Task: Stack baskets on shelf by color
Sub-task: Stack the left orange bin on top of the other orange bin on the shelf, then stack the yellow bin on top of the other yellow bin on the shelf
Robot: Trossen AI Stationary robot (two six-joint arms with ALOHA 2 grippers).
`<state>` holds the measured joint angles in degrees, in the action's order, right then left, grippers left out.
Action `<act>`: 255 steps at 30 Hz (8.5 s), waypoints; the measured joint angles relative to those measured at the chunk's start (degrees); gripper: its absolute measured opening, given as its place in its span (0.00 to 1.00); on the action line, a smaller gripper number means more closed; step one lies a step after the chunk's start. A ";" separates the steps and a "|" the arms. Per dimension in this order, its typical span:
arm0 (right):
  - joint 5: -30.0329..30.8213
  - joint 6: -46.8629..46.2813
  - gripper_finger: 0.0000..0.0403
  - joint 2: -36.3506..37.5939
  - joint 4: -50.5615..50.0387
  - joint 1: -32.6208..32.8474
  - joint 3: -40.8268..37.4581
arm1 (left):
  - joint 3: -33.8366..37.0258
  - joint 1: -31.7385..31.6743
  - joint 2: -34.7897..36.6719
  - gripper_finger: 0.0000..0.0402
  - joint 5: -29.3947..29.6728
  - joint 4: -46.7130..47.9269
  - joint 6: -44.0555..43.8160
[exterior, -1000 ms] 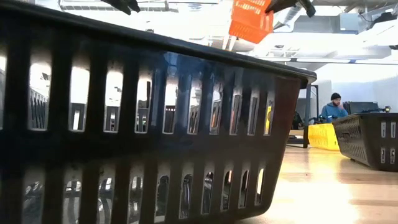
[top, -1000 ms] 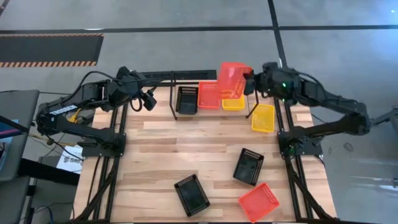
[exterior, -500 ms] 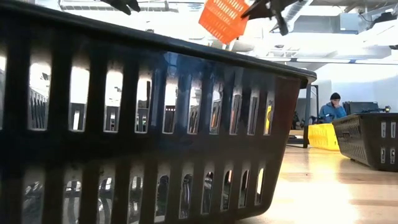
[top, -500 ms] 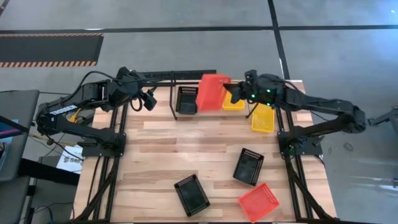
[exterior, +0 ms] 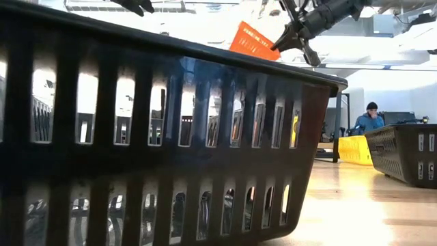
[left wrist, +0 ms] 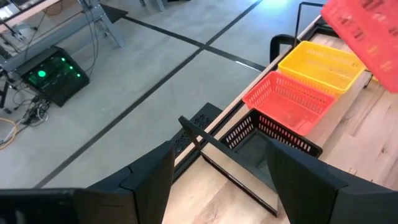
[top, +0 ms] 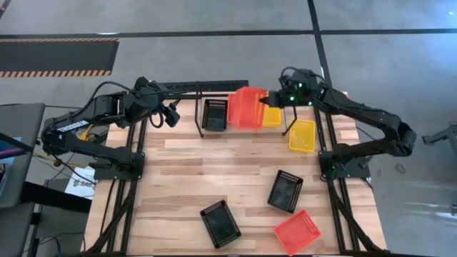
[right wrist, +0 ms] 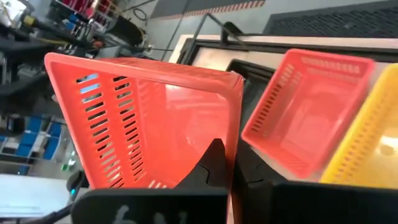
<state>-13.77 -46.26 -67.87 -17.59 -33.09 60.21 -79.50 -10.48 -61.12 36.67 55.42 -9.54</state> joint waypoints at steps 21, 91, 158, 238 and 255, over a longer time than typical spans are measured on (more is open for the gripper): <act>-7.90 21.15 0.01 -33.09 -30.04 -7.94 45.79 | 0.00 0.00 0.00 0.60 -0.04 0.02 -1.30; 9.35 10.86 0.20 -35.66 -28.55 -2.90 30.47 | 0.00 0.01 -0.02 0.60 -0.25 0.39 -0.17; 17.45 -16.67 0.26 13.92 -72.20 14.98 -6.39 | -0.02 -0.03 -0.02 0.60 0.82 0.57 -4.03; 11.74 -22.53 0.56 7.10 -59.59 3.85 -14.78 | 0.02 -0.07 -0.02 0.60 0.63 4.21 -1.32; 7.77 -9.89 0.56 6.72 -51.74 -12.04 -19.88 | 0.04 -0.07 0.00 0.60 -0.44 4.30 -1.75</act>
<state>-6.00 -56.15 -61.15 -69.33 -45.13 40.33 -79.46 -10.55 -61.13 36.23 59.72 -11.29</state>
